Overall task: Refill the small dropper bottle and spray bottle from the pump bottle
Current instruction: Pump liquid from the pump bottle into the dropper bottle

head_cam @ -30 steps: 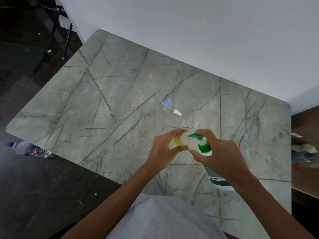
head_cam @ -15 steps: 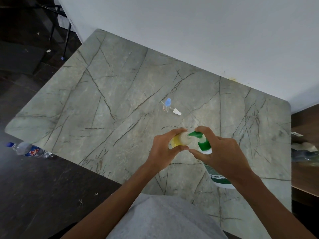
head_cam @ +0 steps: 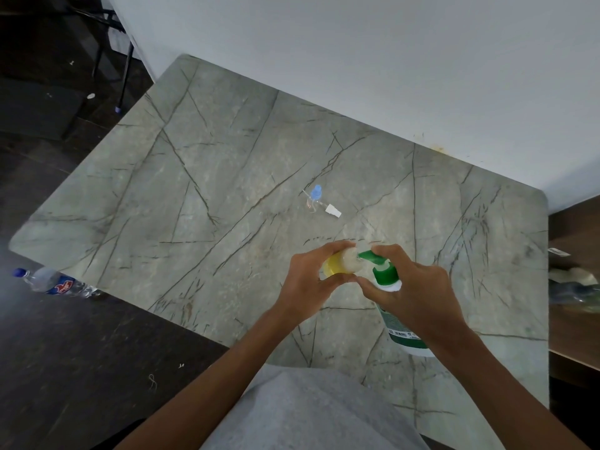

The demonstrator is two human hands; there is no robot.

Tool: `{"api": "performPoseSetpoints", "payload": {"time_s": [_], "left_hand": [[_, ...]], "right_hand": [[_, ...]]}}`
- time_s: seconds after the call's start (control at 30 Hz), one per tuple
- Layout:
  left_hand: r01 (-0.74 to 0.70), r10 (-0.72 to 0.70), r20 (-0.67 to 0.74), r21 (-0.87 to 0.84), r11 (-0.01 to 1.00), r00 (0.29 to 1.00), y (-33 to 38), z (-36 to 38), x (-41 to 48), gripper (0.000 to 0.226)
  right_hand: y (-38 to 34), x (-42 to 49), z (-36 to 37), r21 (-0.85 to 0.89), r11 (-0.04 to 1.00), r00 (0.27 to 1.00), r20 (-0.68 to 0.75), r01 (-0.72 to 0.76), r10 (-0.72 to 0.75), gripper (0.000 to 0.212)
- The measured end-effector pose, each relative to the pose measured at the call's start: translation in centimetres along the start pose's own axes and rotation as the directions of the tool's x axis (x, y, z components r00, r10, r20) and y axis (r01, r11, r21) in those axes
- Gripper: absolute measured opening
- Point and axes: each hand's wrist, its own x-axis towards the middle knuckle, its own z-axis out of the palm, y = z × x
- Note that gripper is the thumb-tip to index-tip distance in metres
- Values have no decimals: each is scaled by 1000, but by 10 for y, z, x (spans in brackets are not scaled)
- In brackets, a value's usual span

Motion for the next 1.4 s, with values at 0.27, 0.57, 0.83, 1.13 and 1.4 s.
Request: {"api": "performPoseSetpoints", "payload": {"time_s": [0.27,0.57,0.83,1.13,1.4], "left_hand": [[10,-11,11,42,999,1000,-8,1,-2,54],[22,-22,5,57,998,1000,-7,1,-2,55],[13,-13,5,39,999,1000,-1,1,-1,53],[32,-32,1,67,997,999,1,2,-4,55],[33,-33,-6,58,998,999,-1,1,-4,54]], "right_hand": [[2,4,-1,-48,999,995,98,-14,19,58],[3,6,-4,-73,997,996,83,-5,11,63],[4,2,0,-44,999,998,59,-12,14,54],[7,3,1,-177,984,992,126,1,22,59],[9,-1,3,-150,989,989,149,8,15,61]]}}
